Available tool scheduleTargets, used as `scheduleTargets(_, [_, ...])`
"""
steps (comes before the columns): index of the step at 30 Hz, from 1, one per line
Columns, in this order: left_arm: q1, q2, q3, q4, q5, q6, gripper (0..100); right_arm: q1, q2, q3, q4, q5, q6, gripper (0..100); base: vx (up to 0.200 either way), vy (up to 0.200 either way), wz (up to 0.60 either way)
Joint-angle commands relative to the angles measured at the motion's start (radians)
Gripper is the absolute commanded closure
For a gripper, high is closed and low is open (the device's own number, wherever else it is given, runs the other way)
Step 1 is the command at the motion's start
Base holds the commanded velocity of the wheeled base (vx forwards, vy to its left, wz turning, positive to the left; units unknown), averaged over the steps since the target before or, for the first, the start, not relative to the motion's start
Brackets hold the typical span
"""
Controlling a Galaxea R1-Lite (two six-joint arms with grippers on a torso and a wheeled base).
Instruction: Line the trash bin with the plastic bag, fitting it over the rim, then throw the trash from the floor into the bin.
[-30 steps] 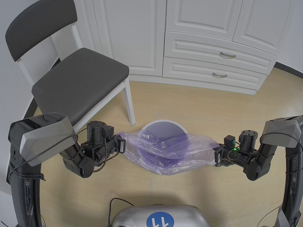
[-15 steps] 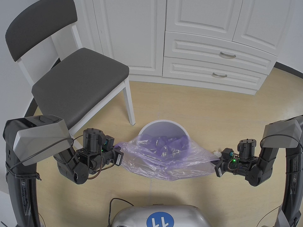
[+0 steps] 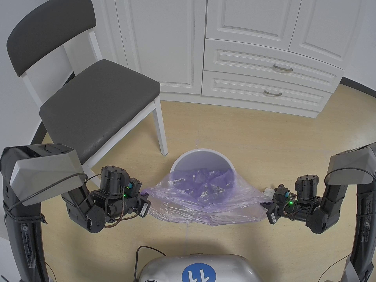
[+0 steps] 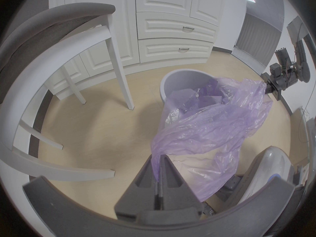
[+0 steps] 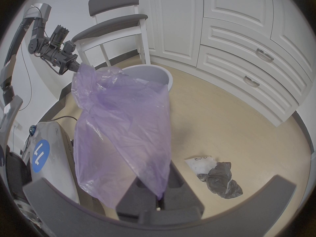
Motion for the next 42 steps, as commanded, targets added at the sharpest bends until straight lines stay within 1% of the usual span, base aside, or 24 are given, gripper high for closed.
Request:
scheduleTargets(1, [0.005,-0.014,0.022,0.012,-0.019,0.028,100,0.001,-0.018,0.014,0.001,0.000,-0.019,100,0.000,0.000,0.00])
scheduleTargets(4, [0.020,-0.005,0.021,0.012,-0.045,0.047,100,-0.003,-0.006,0.010,0.001,0.000,-0.024,100,0.000,0.000,0.00])
scheduleTargets(7, [0.020,0.035,0.002,0.004,-0.045,0.043,100,-0.006,0.023,-0.007,0.001,-0.002,-0.025,100,0.000,0.000,0.00])
scheduleTargets(9, [0.016,0.083,-0.044,-0.005,-0.035,0.035,100,-0.006,0.054,-0.033,0.010,-0.011,-0.025,100,0.000,0.000,0.00])
scheduleTargets(11, [0.014,0.092,-0.052,-0.005,-0.032,0.031,100,-0.006,0.059,-0.039,0.015,-0.014,-0.025,100,0.000,0.000,0.00])
scheduleTargets(12, [0.013,0.123,-0.090,-0.010,-0.001,-0.005,100,-0.001,0.069,-0.072,0.041,-0.054,-0.019,100,0.000,0.000,0.00])
scheduleTargets(14, [0.007,0.141,-0.128,-0.022,0.036,-0.055,100,-0.001,0.074,-0.099,0.055,-0.080,-0.010,100,0.000,0.000,0.00])
scheduleTargets(17, [0.005,0.153,-0.173,-0.025,0.065,-0.109,100,0.001,0.082,-0.130,0.048,-0.092,0.036,100,0.000,0.000,0.00])
scheduleTargets(18, [0.007,0.156,-0.193,-0.025,0.073,-0.132,100,0.001,0.085,-0.147,0.045,-0.104,0.070,100,0.000,0.000,0.00])
scheduleTargets(22, [0.008,0.178,-0.220,-0.025,0.076,-0.150,100,0.001,0.094,-0.187,0.048,-0.151,0.130,100,0.000,0.000,0.00])
scheduleTargets(26, [0.007,0.208,-0.257,-0.042,0.082,-0.169,100,0.002,0.118,-0.214,0.044,-0.160,0.165,100,0.000,0.000,0.00])
scheduleTargets(29, [0.001,0.219,-0.299,-0.047,0.129,-0.212,100,0.004,0.123,-0.242,0.044,-0.169,0.200,100,0.000,0.000,0.00])
scheduleTargets(30, [-0.001,0.219,-0.305,-0.045,0.134,-0.216,100,0.005,0.123,-0.246,0.044,-0.170,0.208,100,0.000,0.000,0.00])
scheduleTargets(31, [-0.004,0.222,-0.332,-0.042,0.159,-0.244,100,0.016,0.125,-0.269,0.044,-0.186,0.248,100,0.000,0.000,0.00])
scheduleTargets(33, [-0.004,0.224,-0.348,-0.036,0.166,-0.261,100,0.027,0.131,-0.294,0.045,-0.212,0.282,100,0.000,0.000,0.00])
scheduleTargets(36, [-0.004,0.227,-0.361,-0.036,0.166,-0.264,100,0.031,0.155,-0.329,0.045,-0.246,0.289,100,0.000,0.000,0.00])
scheduleTargets(39, [-0.006,0.231,-0.374,-0.039,0.166,-0.267,100,0.033,0.168,-0.351,0.045,-0.262,0.294,100,0.000,0.000,0.00])
scheduleTargets(42, [-0.007,0.225,-0.378,-0.039,0.177,-0.284,100,0.033,0.175,-0.388,0.053,-0.293,0.326,100,0.000,0.000,0.00])
